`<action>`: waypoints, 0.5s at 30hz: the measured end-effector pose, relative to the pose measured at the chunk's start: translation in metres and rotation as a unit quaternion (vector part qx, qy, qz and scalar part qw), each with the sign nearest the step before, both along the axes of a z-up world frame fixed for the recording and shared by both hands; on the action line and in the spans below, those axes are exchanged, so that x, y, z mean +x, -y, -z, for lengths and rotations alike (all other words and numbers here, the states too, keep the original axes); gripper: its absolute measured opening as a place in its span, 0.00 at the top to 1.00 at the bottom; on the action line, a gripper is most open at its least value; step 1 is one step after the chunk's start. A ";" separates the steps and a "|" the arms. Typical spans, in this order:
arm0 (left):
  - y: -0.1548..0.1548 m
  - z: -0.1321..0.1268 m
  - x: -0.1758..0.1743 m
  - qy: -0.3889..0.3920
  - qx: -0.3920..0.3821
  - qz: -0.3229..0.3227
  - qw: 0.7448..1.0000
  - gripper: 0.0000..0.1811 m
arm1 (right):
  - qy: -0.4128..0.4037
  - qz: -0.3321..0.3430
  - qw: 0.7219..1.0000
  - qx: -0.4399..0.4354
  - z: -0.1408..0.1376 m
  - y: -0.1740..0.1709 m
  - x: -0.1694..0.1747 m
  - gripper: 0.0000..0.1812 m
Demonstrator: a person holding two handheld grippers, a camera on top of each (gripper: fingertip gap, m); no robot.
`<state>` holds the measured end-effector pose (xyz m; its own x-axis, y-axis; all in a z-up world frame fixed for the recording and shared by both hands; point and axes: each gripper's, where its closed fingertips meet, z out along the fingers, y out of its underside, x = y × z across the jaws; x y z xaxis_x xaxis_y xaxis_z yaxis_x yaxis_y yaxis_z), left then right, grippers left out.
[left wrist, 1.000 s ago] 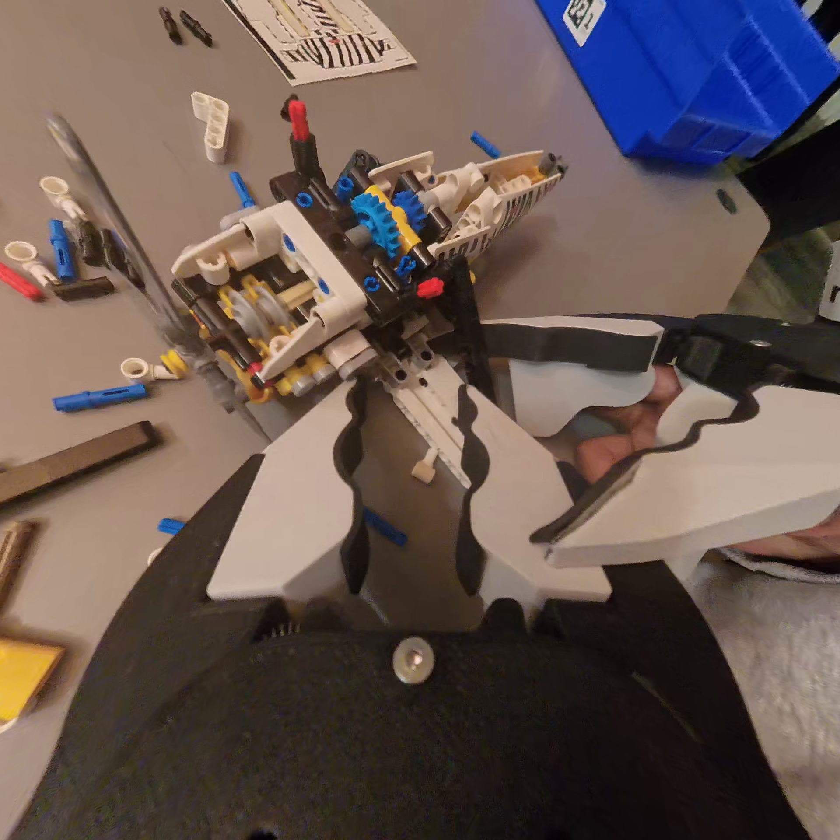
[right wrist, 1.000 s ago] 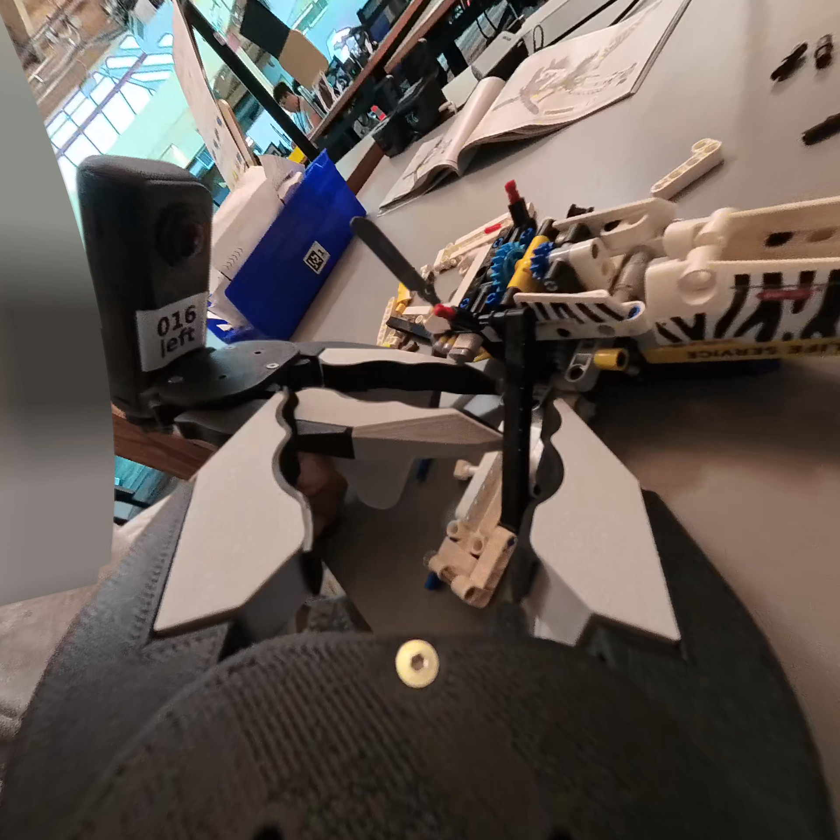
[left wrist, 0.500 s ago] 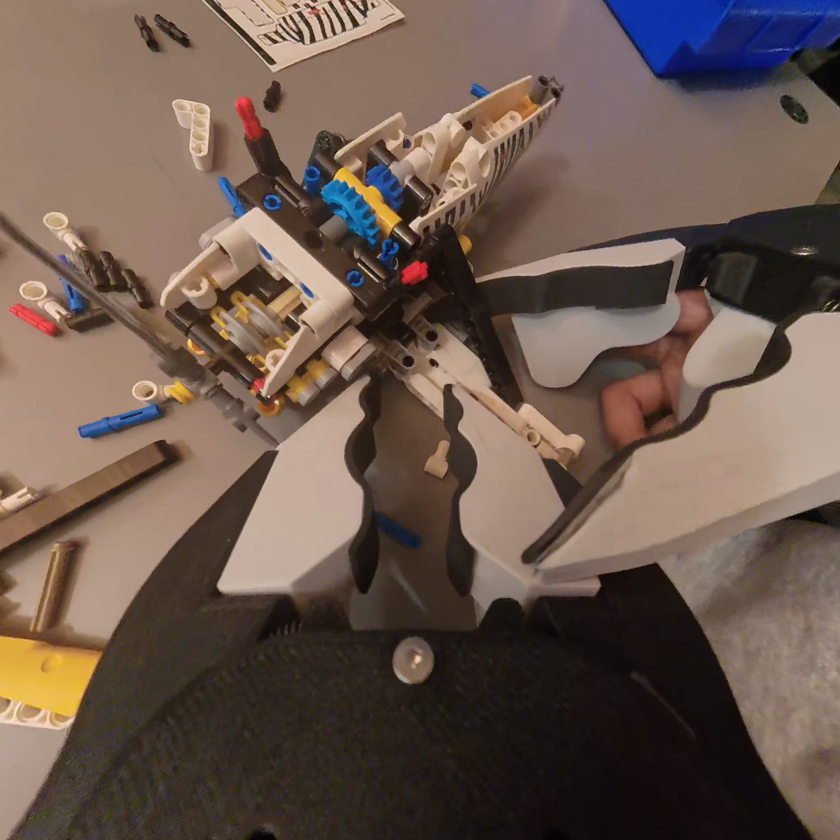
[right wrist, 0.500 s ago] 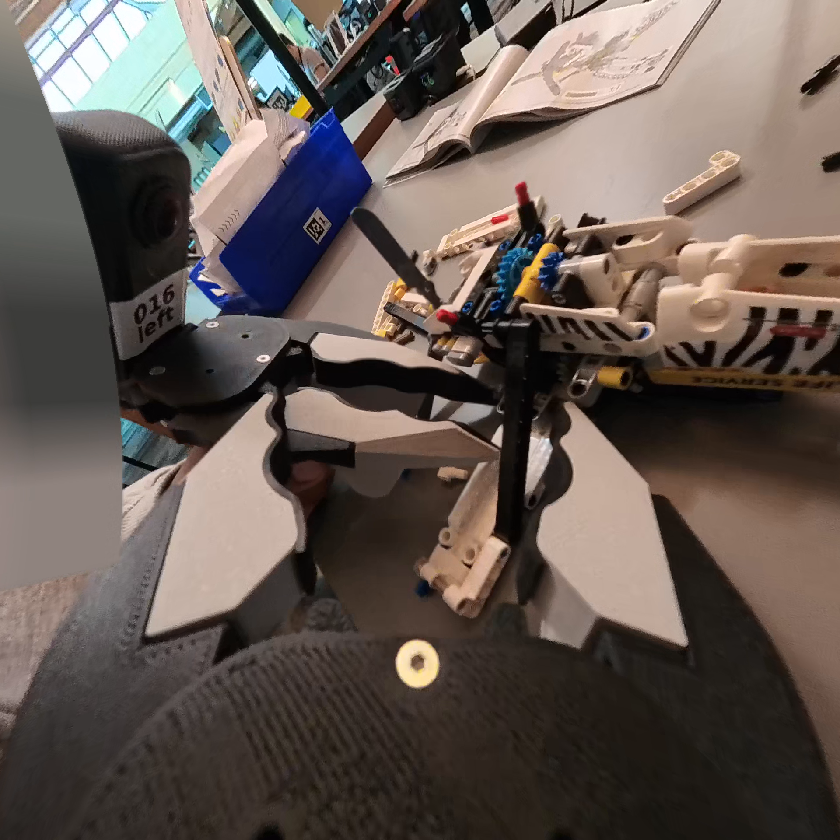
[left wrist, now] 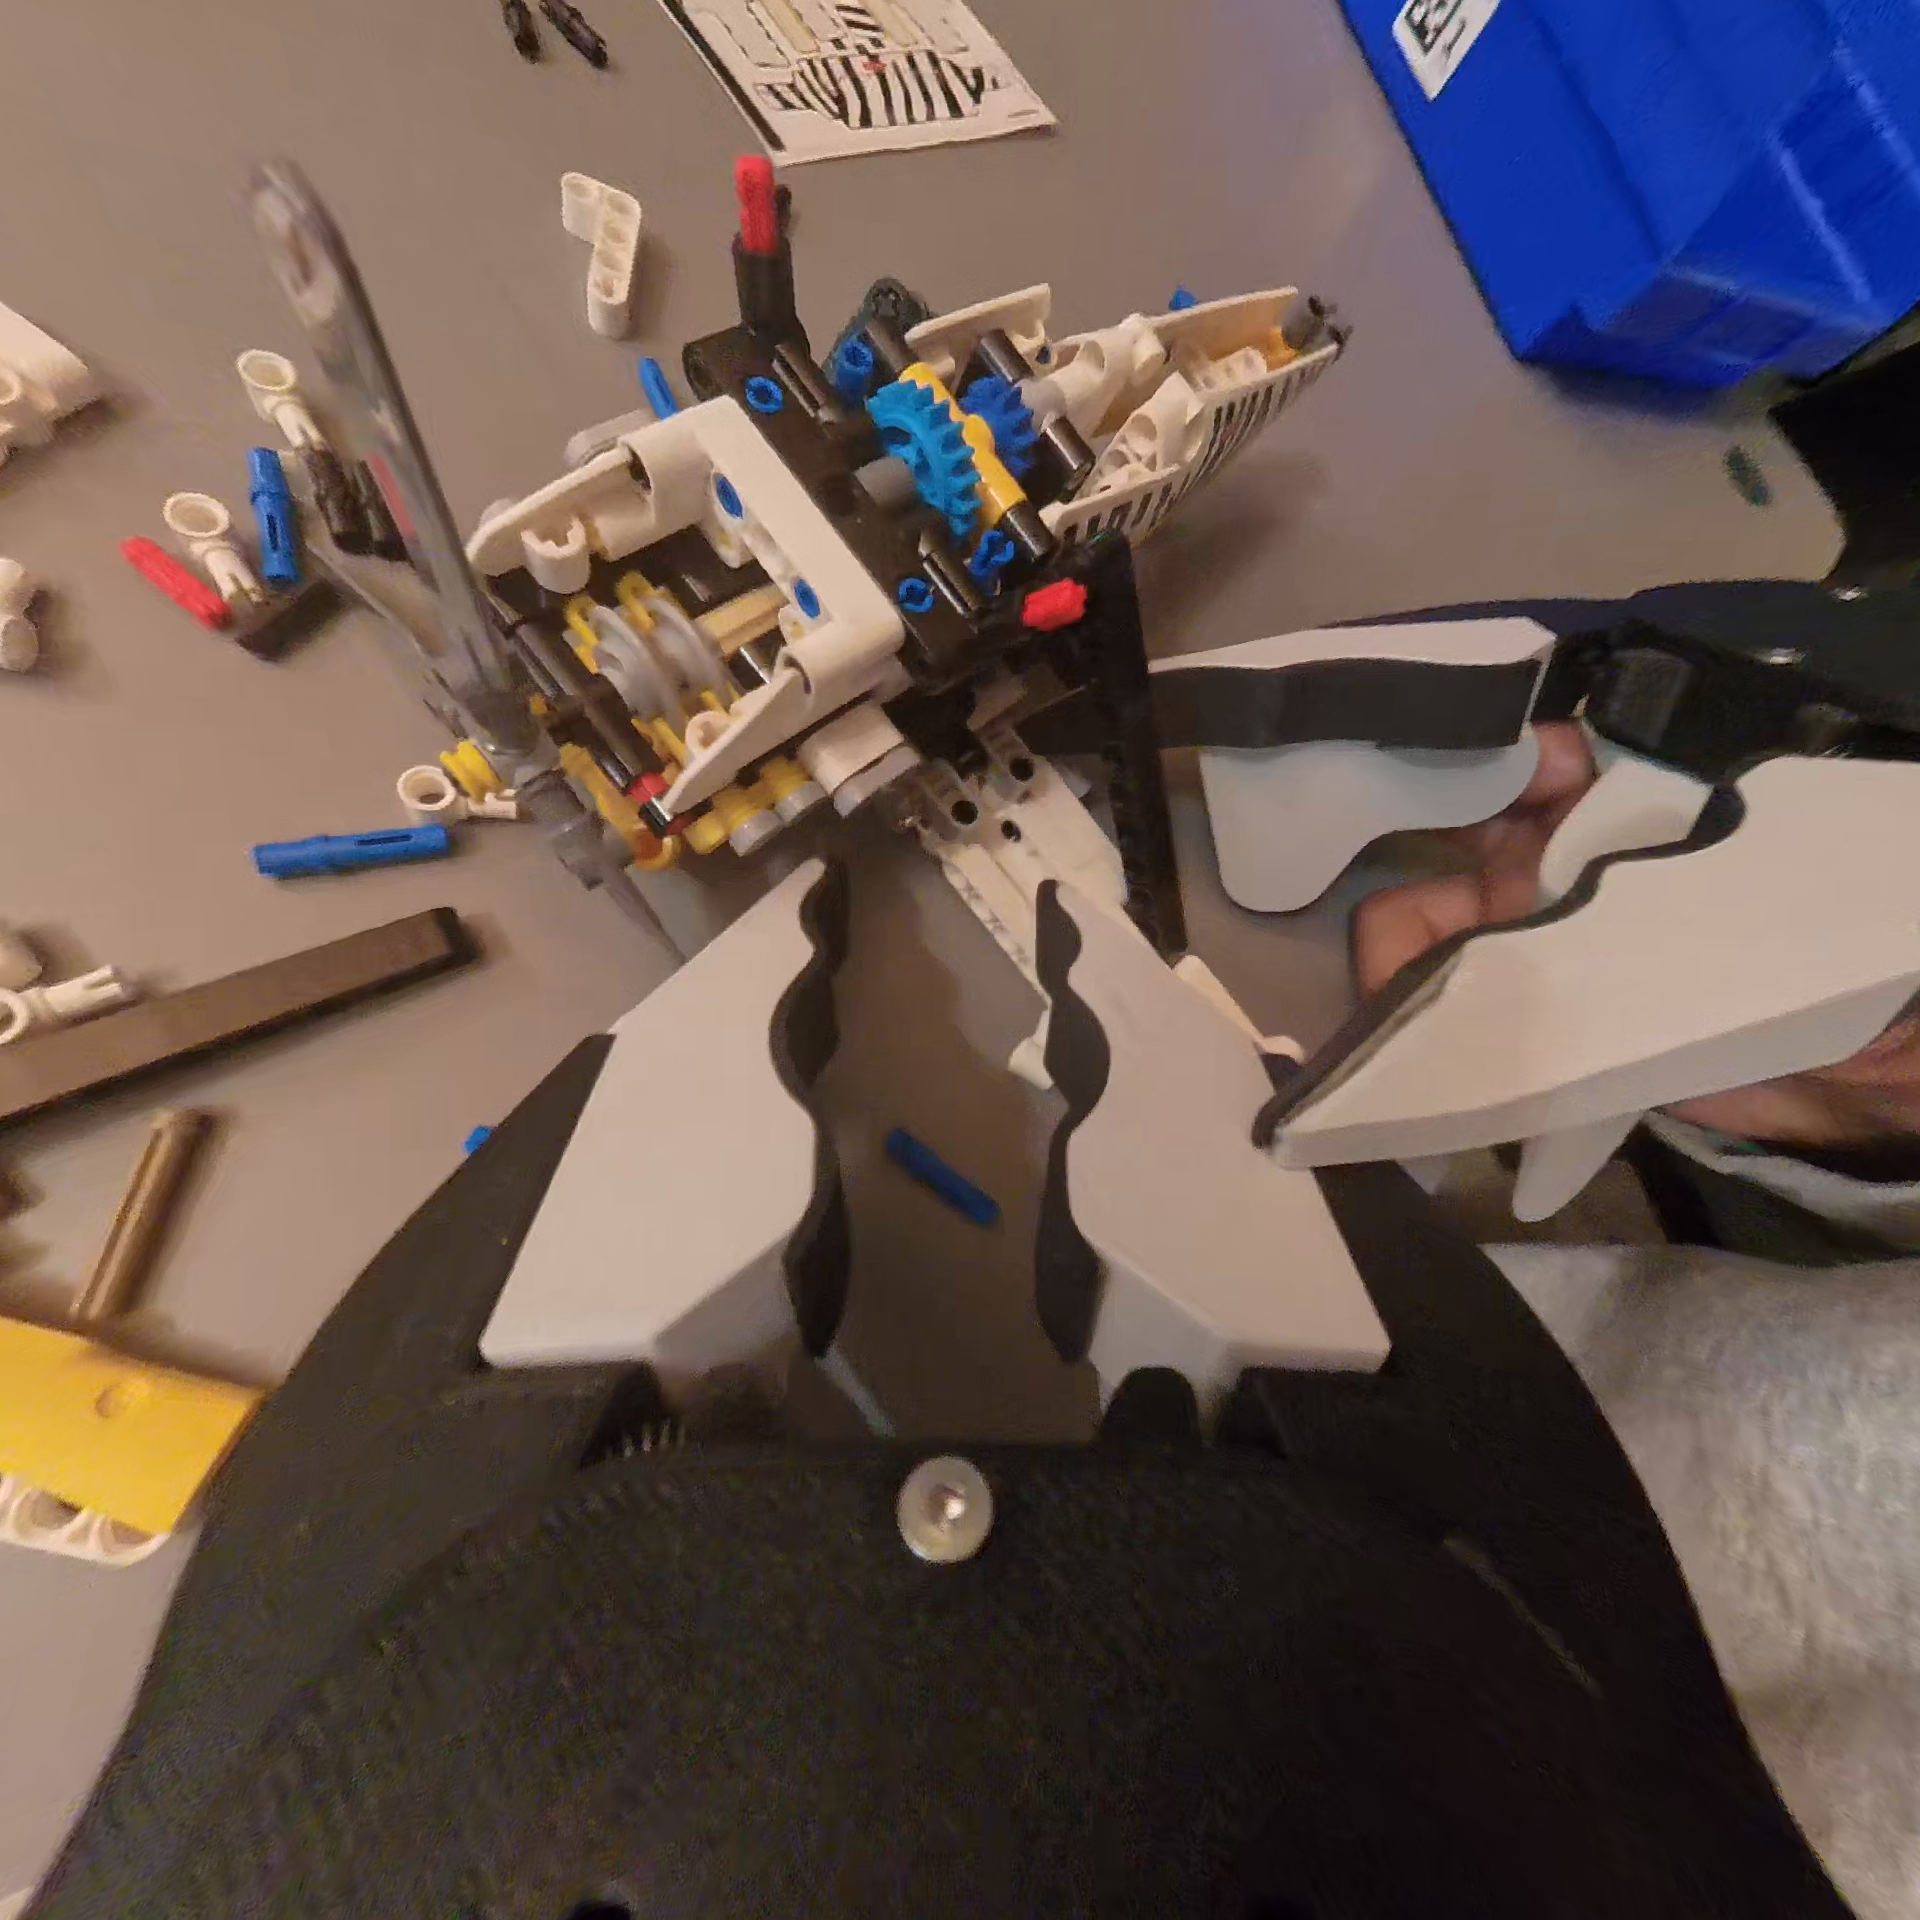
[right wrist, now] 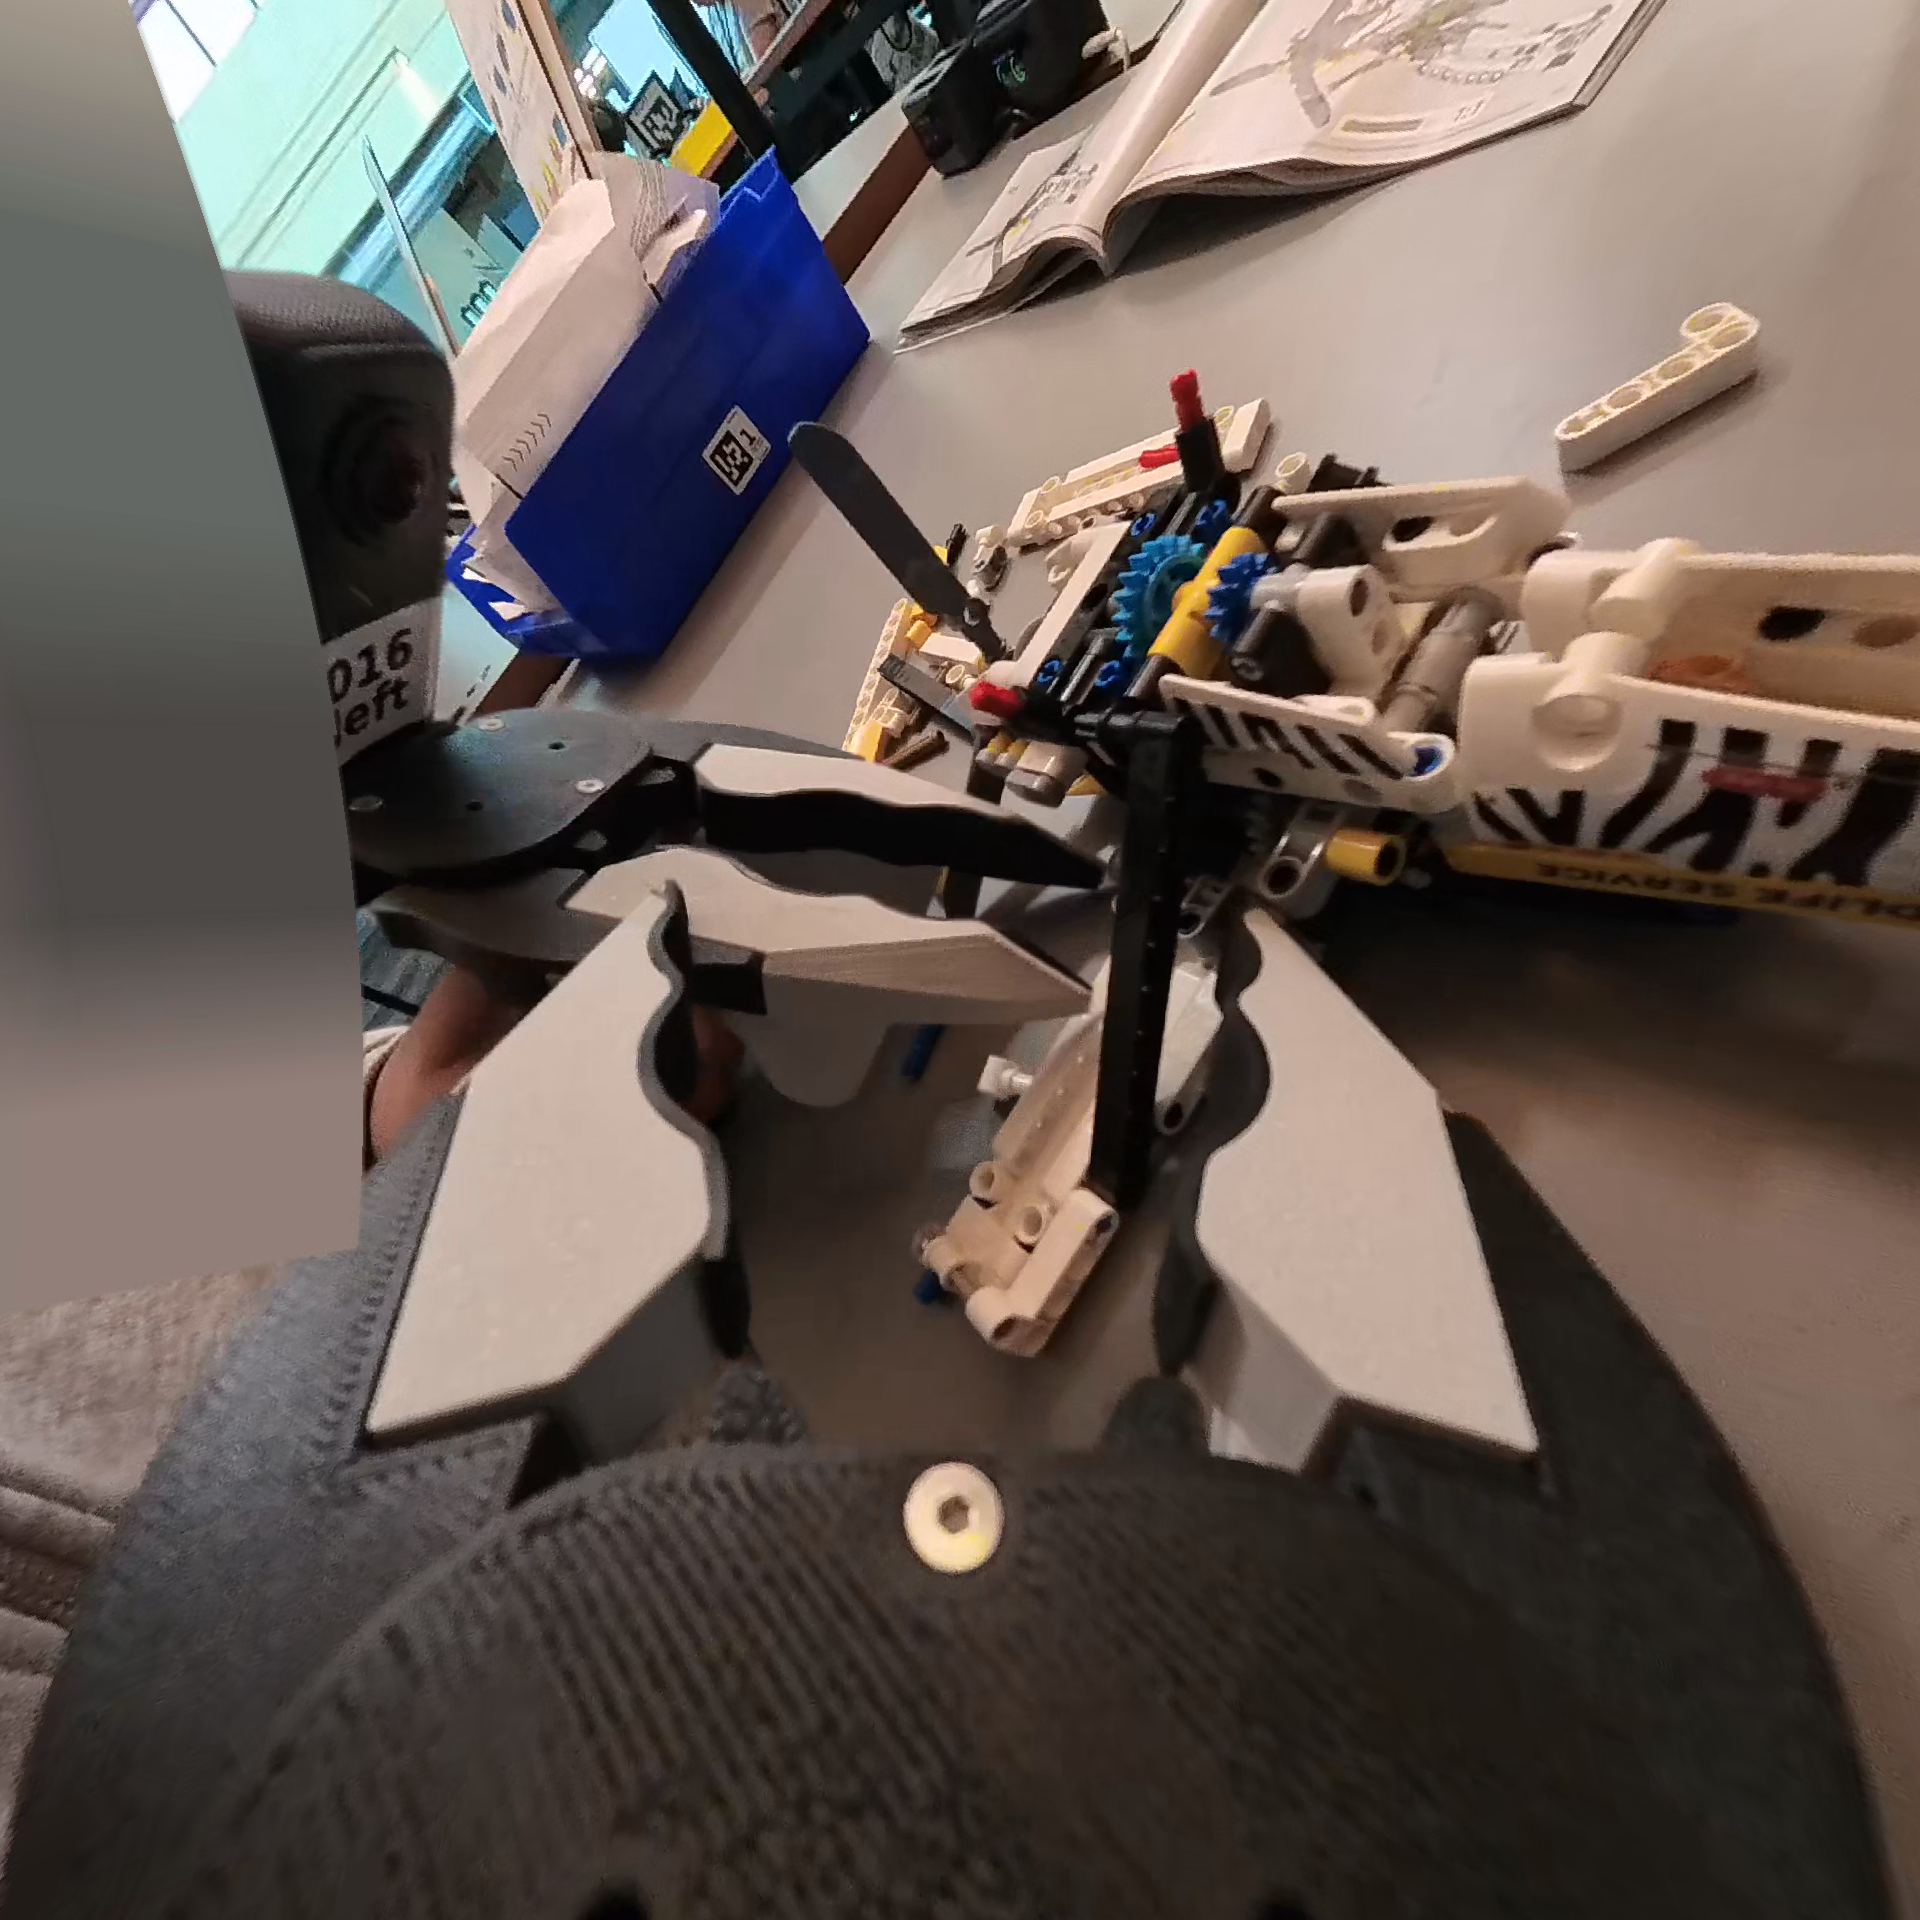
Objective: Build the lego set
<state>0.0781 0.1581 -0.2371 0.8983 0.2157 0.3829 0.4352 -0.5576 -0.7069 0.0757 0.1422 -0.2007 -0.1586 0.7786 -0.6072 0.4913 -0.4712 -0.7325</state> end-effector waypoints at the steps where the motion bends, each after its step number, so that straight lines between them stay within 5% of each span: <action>1: -0.002 -0.002 0.001 0.008 0.010 0.002 1.000 0.80 | -0.001 0.001 1.000 -0.004 -0.001 0.000 -0.001 0.44; 15: -0.008 -0.003 0.006 0.004 0.013 0.015 1.000 0.79 | 0.001 -0.025 1.000 -0.006 -0.002 0.000 -0.004 0.42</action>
<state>0.0839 0.1664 -0.2339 0.9008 0.1785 0.3958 0.4248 -0.5516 -0.7179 0.0722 0.1418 -0.1989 -0.1965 0.7623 -0.6167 0.5158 -0.4545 -0.7262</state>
